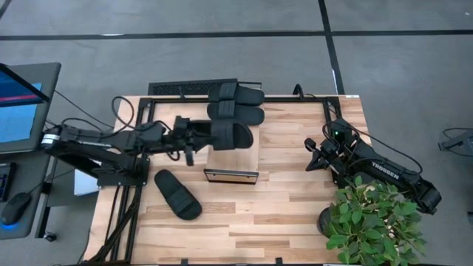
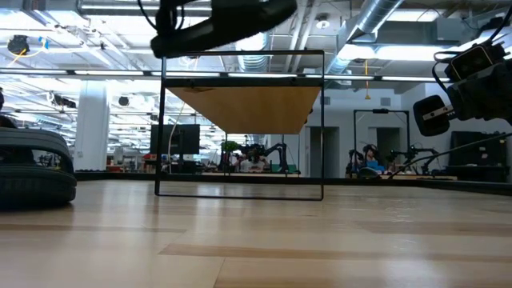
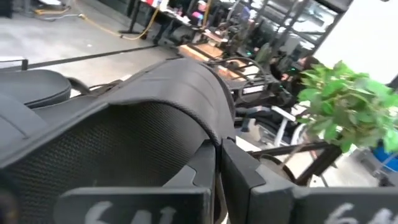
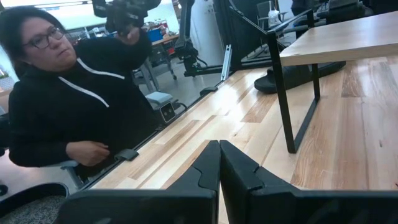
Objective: Pick and place slides into the shelf
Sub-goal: Put the black slide on the shelf
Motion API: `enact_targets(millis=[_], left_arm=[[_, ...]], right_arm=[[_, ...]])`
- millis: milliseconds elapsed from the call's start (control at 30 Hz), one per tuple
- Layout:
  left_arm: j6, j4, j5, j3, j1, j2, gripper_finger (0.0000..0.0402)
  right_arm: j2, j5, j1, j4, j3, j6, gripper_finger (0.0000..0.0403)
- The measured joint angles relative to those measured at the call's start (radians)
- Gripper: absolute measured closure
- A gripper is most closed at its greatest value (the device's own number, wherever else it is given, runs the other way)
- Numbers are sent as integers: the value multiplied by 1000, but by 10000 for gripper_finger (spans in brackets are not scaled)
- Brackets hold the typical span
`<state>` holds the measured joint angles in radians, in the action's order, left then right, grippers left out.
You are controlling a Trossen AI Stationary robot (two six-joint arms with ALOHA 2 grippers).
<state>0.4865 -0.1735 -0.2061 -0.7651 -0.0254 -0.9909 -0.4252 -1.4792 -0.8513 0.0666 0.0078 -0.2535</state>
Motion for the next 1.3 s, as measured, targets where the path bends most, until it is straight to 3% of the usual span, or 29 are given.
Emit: enact_targets(millis=[133,400,767,1300], left_arm=[[31,3,-9,-45,8,-89,401],[172,20,122,-102,92,-223,401],[312,218,126,-189,127,-228,401],[376,192,252,-188,201,-323,401]], right_arm=[[0,0,0,0,0,0,403],[0,0,0,0,0,0,403],[0,0,0,0,0,0,403],[-2,0,0,0,0,0,403]])
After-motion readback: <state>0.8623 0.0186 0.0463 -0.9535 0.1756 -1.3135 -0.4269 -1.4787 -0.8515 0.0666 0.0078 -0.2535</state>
